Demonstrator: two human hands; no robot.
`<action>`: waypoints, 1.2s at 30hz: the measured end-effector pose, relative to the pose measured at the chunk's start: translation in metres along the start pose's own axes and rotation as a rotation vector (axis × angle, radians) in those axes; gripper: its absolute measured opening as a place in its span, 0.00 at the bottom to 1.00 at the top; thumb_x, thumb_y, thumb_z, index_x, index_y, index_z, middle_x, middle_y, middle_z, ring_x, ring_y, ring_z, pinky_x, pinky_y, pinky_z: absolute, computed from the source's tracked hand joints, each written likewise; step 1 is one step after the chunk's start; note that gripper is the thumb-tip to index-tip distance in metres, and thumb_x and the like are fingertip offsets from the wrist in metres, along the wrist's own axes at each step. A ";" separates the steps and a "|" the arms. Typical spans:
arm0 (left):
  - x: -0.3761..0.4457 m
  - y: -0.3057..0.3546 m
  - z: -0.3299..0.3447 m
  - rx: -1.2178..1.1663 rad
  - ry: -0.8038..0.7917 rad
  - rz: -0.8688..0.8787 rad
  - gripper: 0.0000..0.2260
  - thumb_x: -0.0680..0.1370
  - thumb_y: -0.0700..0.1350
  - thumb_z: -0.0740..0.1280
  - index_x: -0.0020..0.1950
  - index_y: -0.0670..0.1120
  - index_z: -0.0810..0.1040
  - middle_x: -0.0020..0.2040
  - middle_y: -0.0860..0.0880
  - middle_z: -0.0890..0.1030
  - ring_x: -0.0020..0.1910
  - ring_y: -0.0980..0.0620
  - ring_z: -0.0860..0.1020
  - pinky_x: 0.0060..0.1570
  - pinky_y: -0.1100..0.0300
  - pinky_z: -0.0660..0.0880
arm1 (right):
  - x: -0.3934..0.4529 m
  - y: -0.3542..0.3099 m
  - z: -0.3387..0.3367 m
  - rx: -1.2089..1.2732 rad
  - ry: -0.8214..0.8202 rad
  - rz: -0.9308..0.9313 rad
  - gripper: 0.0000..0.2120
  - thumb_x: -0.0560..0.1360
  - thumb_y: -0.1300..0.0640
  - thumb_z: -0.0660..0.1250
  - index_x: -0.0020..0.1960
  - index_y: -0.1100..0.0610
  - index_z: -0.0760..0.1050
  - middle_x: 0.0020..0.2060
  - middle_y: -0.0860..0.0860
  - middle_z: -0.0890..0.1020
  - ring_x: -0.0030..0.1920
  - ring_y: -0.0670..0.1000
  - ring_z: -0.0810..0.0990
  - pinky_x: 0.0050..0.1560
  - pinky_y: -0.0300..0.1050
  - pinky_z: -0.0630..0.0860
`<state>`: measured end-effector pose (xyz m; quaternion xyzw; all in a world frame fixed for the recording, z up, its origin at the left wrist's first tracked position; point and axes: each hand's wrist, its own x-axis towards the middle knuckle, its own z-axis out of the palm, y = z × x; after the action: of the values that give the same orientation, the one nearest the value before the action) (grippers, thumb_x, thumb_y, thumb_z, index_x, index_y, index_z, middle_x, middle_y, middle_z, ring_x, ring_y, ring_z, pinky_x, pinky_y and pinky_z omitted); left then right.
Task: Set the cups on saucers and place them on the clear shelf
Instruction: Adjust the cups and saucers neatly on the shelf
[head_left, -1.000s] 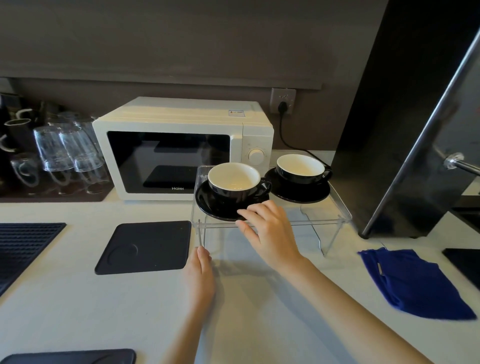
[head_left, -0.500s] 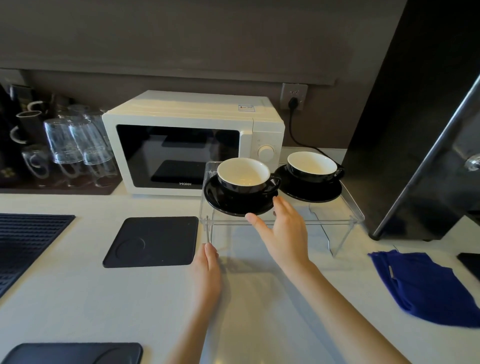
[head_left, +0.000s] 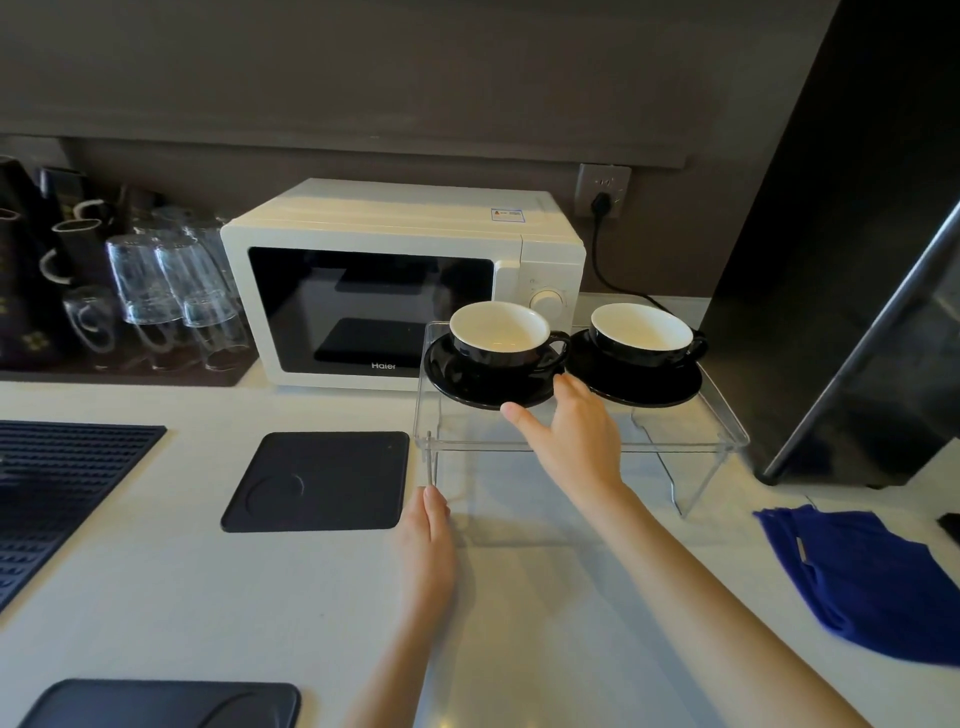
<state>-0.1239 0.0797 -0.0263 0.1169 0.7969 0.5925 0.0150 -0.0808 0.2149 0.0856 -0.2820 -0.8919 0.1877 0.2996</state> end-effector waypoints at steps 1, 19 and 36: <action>0.001 -0.001 0.000 0.004 0.002 0.002 0.19 0.81 0.49 0.48 0.40 0.38 0.69 0.35 0.45 0.72 0.34 0.51 0.69 0.36 0.59 0.66 | 0.002 -0.001 0.000 -0.010 -0.010 0.003 0.25 0.71 0.40 0.64 0.56 0.60 0.72 0.59 0.54 0.77 0.61 0.57 0.73 0.50 0.51 0.74; -0.002 0.003 -0.003 0.020 -0.013 -0.014 0.18 0.80 0.49 0.48 0.40 0.39 0.69 0.35 0.45 0.72 0.34 0.51 0.68 0.36 0.58 0.66 | 0.004 0.007 -0.018 0.225 -0.164 -0.003 0.25 0.76 0.51 0.62 0.70 0.58 0.62 0.65 0.55 0.73 0.59 0.53 0.74 0.57 0.45 0.69; -0.001 -0.002 -0.001 -0.005 -0.015 -0.011 0.16 0.80 0.49 0.49 0.39 0.42 0.70 0.38 0.45 0.75 0.36 0.50 0.70 0.40 0.55 0.68 | 0.007 0.101 -0.069 -0.002 0.032 0.179 0.30 0.74 0.46 0.64 0.70 0.62 0.63 0.68 0.58 0.71 0.67 0.57 0.70 0.62 0.48 0.69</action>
<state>-0.1232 0.0777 -0.0276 0.1168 0.7960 0.5934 0.0247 -0.0018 0.3085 0.0898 -0.3638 -0.8583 0.2084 0.2958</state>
